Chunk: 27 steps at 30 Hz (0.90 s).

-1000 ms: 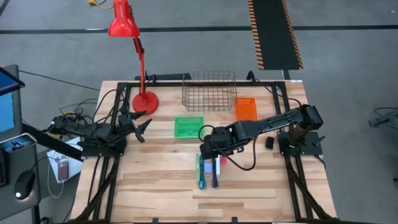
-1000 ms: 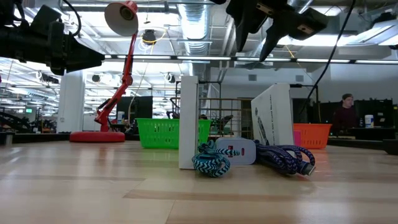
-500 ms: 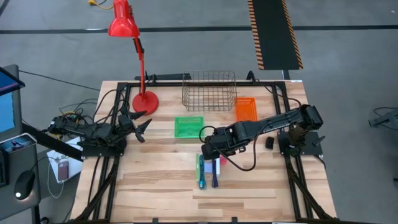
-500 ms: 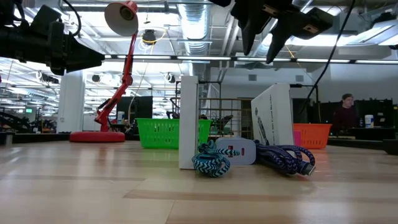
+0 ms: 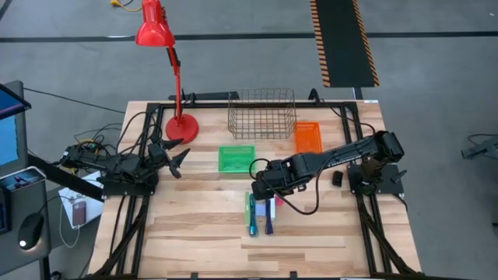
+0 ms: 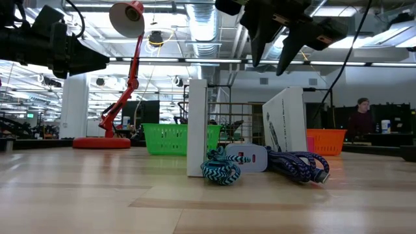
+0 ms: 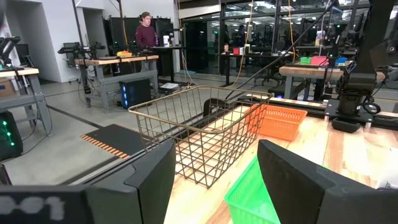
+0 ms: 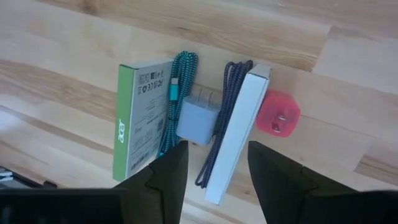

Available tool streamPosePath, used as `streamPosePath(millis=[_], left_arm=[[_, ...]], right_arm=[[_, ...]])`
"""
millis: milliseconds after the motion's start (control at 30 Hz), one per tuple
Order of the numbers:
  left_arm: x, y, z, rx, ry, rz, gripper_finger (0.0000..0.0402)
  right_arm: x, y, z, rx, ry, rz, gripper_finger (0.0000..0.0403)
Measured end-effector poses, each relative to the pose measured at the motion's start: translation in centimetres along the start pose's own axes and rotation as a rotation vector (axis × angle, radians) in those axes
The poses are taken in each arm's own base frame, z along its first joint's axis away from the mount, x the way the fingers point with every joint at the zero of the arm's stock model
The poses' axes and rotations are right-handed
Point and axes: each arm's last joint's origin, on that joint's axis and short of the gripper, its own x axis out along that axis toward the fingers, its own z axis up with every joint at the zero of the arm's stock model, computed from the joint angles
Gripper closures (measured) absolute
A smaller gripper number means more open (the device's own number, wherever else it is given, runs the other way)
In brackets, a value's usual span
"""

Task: Pick and place items into bin
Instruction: Put the left white card reader box into the gold wire basket

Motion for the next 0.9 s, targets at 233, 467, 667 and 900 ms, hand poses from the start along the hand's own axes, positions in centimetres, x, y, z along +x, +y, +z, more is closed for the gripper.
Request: streamPosePath(millis=[233,467,667,900], left_arm=[[0.0,0.0,0.0,0.0,0.0,0.0,0.0184],[0.0,0.0,0.0,0.0,0.0,0.0,0.0184],[0.0,0.0,0.0,0.003,0.003,0.0,0.0184],[0.0,0.0,0.0,0.005,0.005,0.0,0.0184]], right_arm=[[1.7,0.0,0.0,0.017,0.001,-0.053,0.0243],[3.0,0.6,0.6,0.032,-0.003,-0.045,0.0243],[3.0,0.4,0.6,0.043,0.002,-0.069,0.0243],[3.0,0.3,0.5,0.06,0.003,-0.076,0.0243]])
